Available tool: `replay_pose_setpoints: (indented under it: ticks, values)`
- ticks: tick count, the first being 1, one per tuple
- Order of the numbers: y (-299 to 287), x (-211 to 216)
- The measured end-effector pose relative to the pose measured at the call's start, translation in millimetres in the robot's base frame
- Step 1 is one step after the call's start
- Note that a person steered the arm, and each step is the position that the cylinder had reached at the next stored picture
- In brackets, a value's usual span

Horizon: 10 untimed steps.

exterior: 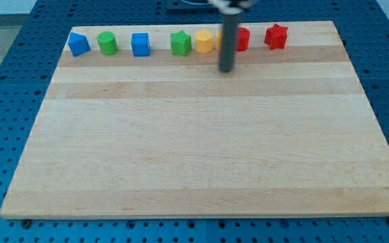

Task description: Push the triangle into the green circle

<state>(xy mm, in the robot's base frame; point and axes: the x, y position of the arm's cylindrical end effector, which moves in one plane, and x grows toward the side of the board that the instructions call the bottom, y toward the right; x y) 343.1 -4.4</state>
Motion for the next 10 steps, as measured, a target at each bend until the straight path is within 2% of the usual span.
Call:
replay_pose_setpoints:
  ticks: [1, 3, 4, 6, 8, 10]
  values:
    - [-114.7, 23.8]
    - [-215.0, 26.6]
    - [-298.7, -9.5]
    - [-300.5, -15.0]
    - [-292.4, -77.7]
    - [-279.1, -105.3]
